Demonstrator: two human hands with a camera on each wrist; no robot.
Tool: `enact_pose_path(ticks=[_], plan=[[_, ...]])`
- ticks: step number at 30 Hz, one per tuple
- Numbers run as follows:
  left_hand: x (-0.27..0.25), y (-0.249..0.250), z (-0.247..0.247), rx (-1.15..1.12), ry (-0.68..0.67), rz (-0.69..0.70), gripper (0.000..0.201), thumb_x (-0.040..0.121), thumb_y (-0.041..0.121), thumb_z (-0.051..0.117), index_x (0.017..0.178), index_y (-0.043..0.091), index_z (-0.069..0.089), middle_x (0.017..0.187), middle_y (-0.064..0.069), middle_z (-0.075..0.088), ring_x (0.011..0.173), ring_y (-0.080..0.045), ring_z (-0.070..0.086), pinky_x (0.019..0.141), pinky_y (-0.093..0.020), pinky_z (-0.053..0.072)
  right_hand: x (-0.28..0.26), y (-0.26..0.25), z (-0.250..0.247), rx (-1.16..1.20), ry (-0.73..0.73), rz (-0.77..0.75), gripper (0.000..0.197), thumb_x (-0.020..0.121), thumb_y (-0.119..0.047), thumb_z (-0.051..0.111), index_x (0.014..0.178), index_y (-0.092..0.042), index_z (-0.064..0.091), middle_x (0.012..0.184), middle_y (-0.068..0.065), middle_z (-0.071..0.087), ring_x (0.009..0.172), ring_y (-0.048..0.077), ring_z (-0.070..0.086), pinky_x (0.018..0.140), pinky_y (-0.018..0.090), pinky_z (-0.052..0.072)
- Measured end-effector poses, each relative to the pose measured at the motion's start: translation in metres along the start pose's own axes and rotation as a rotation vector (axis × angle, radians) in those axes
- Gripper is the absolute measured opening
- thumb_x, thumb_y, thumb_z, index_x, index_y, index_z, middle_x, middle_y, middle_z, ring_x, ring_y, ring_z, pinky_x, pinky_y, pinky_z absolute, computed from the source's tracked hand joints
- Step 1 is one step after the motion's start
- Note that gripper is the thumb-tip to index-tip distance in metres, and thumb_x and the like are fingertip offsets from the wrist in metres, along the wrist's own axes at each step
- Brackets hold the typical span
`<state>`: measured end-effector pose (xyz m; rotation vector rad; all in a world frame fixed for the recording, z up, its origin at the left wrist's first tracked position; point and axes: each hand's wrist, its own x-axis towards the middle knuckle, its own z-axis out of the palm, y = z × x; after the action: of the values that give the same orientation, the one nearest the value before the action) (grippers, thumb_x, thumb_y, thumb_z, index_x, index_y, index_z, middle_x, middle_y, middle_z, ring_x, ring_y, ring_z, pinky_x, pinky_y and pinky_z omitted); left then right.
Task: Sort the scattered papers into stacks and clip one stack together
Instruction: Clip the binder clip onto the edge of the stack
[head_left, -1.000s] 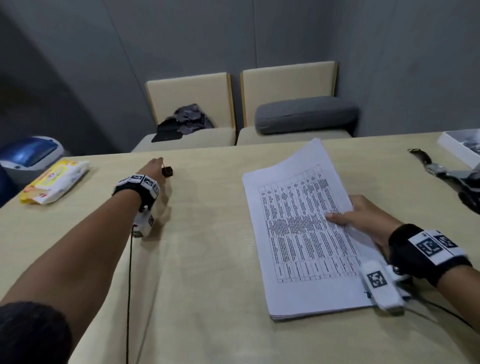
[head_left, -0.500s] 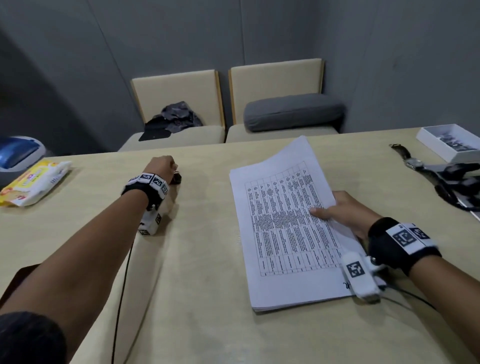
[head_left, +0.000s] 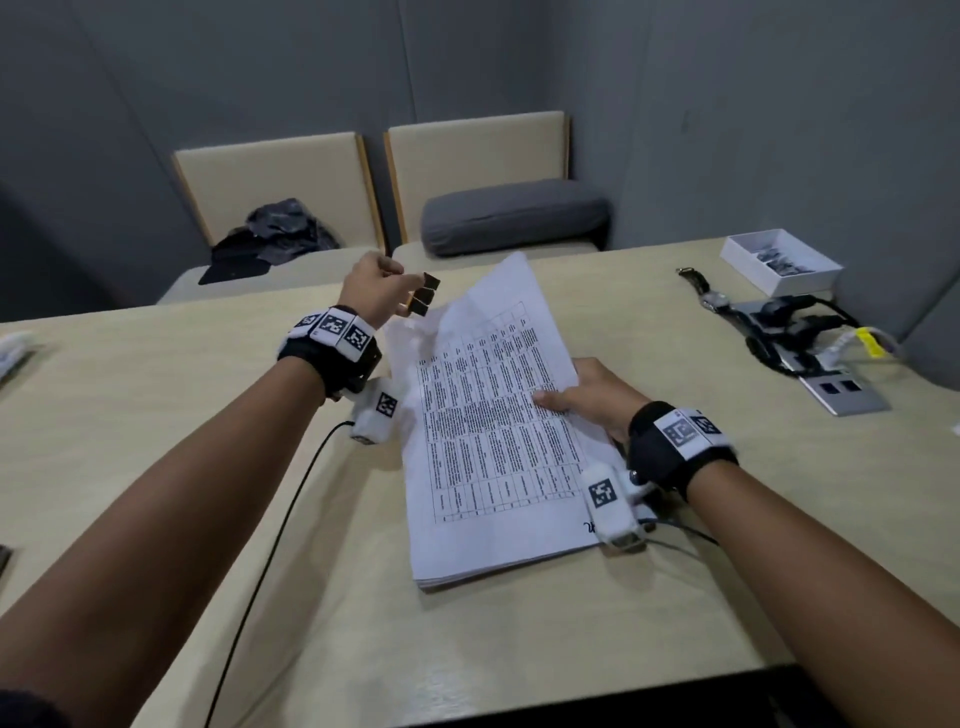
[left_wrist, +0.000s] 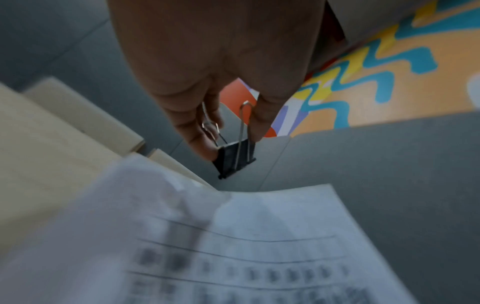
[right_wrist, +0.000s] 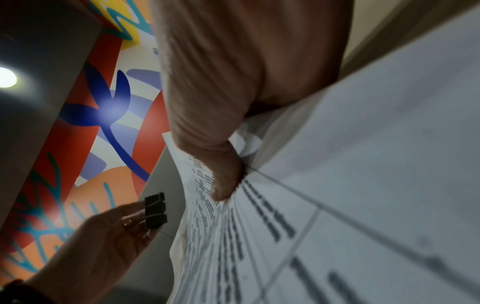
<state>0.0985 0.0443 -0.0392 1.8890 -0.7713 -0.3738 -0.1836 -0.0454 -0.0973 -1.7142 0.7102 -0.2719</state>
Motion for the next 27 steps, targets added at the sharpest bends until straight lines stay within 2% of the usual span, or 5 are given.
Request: enact_pose_path(ticks=[3, 8, 13, 20, 27], plan=[[-0.003, 0.018, 0.013, -0.254, 0.013, -0.145, 0.034, 0.073, 0.013, 0.058, 0.099, -0.009, 0.058, 0.082, -0.017, 0.059, 0.059, -0.024, 0.055, 0.045, -0.024, 0.046, -0.001, 0.002, 0.0, 0.006, 0.004, -0.02, 0.031, 0.088, -0.005, 0.07, 0.119, -0.007, 0.063, 0.109, 0.01, 0.071, 0.102, 0.026, 0.068, 0.095, 0.037, 0.052], [-0.004, 0.034, 0.023, -0.561, 0.161, -0.427, 0.019, 0.084, 0.008, 0.033, 0.077, 0.007, 0.051, 0.06, -0.008, 0.058, 0.047, -0.02, 0.053, 0.056, -0.022, 0.033, -0.001, 0.003, 0.0, 0.037, -0.017, -0.054, 0.022, 0.088, -0.005, 0.07, 0.104, -0.019, 0.064, 0.101, 0.002, 0.072, 0.095, 0.02, 0.069, 0.089, 0.034, 0.052], [0.011, 0.024, 0.025, 0.042, 0.155, -0.166, 0.053, 0.093, 0.045, 0.04, 0.104, 0.001, 0.068, 0.101, -0.015, 0.069, 0.091, -0.028, 0.063, 0.09, -0.041, 0.053, -0.001, 0.004, -0.001, 0.053, -0.027, -0.068, 0.022, 0.088, -0.007, 0.071, 0.1, -0.023, 0.065, 0.104, 0.003, 0.073, 0.1, 0.023, 0.069, 0.095, 0.038, 0.052], [0.003, 0.036, 0.011, -0.086, 0.086, -0.102, 0.015, 0.084, 0.011, 0.061, 0.078, 0.0, 0.069, 0.081, -0.021, 0.071, 0.063, -0.031, 0.07, 0.062, -0.038, 0.059, -0.014, 0.003, -0.001, 0.081, -0.086, -0.056, 0.03, 0.09, -0.004, 0.068, 0.118, -0.008, 0.06, 0.108, 0.006, 0.07, 0.096, 0.018, 0.068, 0.084, 0.023, 0.055], [-0.008, 0.043, 0.008, -0.049, 0.161, -0.203, 0.025, 0.077, 0.023, 0.061, 0.085, 0.0, 0.069, 0.086, -0.016, 0.074, 0.067, -0.031, 0.073, 0.056, -0.031, 0.056, -0.027, 0.013, 0.0, 0.102, -0.112, -0.057, 0.036, 0.089, -0.006, 0.069, 0.123, -0.011, 0.059, 0.115, 0.005, 0.071, 0.106, 0.018, 0.069, 0.095, 0.032, 0.053]])
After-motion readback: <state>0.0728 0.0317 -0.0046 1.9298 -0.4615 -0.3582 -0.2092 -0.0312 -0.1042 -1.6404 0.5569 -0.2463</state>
